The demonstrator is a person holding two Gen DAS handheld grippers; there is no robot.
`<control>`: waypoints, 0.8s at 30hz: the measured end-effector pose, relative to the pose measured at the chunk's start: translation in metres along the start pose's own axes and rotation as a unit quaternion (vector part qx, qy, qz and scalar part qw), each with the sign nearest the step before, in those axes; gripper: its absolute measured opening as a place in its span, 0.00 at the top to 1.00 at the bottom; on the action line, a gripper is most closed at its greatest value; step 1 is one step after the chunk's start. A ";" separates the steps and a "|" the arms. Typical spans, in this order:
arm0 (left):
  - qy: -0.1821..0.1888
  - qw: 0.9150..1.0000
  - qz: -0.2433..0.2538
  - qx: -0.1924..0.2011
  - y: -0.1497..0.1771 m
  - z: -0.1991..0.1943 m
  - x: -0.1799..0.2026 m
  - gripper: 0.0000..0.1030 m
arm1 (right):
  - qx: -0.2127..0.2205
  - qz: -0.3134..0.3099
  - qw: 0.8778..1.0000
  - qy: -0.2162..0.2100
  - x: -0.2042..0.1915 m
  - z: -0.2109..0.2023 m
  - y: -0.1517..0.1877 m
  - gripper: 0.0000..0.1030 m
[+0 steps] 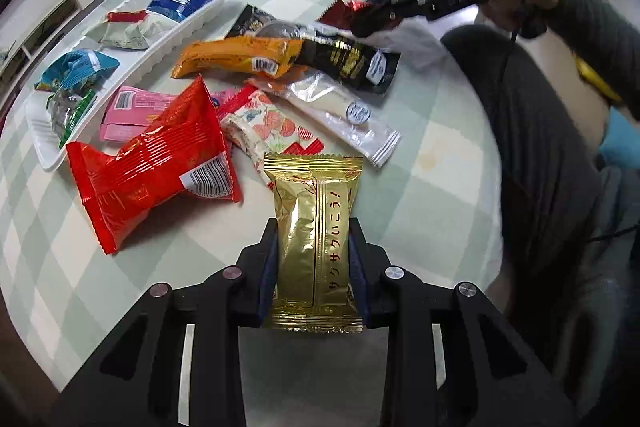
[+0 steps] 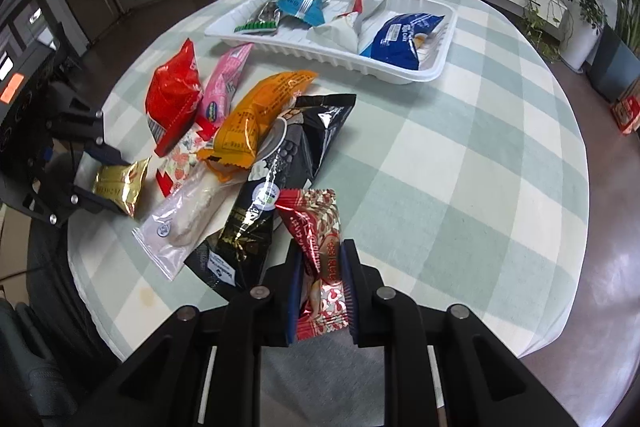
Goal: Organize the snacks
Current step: 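Grasp the gold wafer with left while right grasps red-white candy packet, then lower both held packets into the white tray and open both grippers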
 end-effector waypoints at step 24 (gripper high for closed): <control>-0.081 0.933 -0.268 0.228 -0.095 -0.090 -0.168 0.72 | 0.161 0.275 0.948 -0.017 0.078 -0.052 -0.083 0.81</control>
Point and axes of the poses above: each gripper's, at about its wrist camera, not at the fingertips, and z roughly the way its jaws point, x to its right, y to its underside, the point moved 7 cm from there along z, roughly the way its jaws point, and after that the axes turned 13 degrees about x, right-handed, at the moved point
